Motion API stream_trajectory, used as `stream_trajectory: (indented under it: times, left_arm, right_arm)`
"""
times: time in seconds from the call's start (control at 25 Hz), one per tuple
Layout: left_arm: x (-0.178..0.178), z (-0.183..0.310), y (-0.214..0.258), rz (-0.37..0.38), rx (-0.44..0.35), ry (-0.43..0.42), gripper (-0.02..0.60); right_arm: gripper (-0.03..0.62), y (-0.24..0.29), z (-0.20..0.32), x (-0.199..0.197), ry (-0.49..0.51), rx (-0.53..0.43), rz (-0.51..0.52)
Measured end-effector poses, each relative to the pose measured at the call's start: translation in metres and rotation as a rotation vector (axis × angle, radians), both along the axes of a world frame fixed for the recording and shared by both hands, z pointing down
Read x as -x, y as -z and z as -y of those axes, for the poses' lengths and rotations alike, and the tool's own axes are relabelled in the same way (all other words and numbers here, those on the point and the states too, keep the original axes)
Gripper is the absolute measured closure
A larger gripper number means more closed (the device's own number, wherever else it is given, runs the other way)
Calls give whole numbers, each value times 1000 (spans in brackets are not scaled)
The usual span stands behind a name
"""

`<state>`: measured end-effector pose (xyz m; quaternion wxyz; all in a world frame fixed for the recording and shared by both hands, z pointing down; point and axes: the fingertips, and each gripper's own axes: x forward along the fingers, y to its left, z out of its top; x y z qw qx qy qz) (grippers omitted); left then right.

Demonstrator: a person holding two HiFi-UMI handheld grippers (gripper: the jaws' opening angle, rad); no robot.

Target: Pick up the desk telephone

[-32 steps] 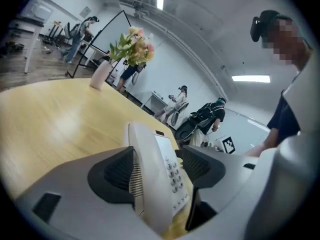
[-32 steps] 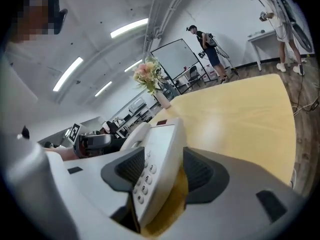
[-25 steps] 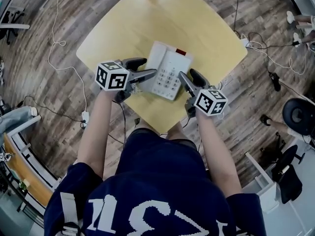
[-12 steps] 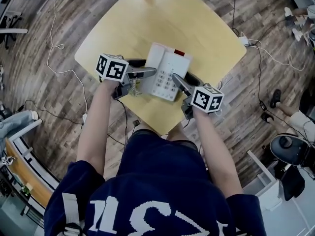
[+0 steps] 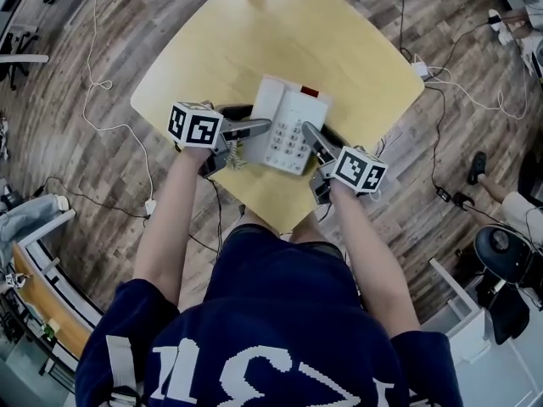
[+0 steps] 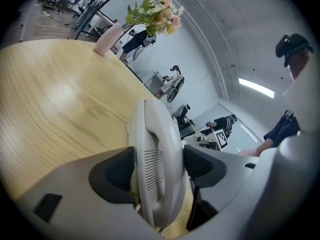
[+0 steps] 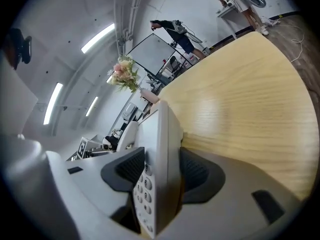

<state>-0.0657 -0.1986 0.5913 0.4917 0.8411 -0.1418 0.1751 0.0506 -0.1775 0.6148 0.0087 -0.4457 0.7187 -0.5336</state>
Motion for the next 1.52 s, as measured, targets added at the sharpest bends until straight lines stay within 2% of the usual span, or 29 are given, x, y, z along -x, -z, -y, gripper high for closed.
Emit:
stream_trajectory:
  times: [0.12, 0.28, 0.44, 0.56, 0.88, 1.2, 1.52]
  left_arm:
    - [3, -5, 8, 4, -36, 32, 266]
    - [10, -16, 21, 48, -106, 87, 268]
    - [14, -28, 35, 88, -160, 137, 273]
    - [17, -28, 56, 63, -219, 203, 275]
    - [18, -14, 132, 21, -386, 310, 275]
    - [27, -18, 200, -12, -548, 363, 275]
    - [30, -27, 236, -13, -645, 378, 275]
  right_arm:
    - [364, 6, -1, 2, 32, -27, 13]
    - [367, 17, -3, 11, 135, -58, 7]
    - [367, 41, 1, 15, 228, -157, -49]
    - [368, 65, 7, 17, 268, -231, -65]
    - [370, 149, 33, 19, 315, -425, -86]
    - [373, 219, 33, 26, 309, -603, -81]
    - [375, 254, 25, 28, 298, -681, -64]
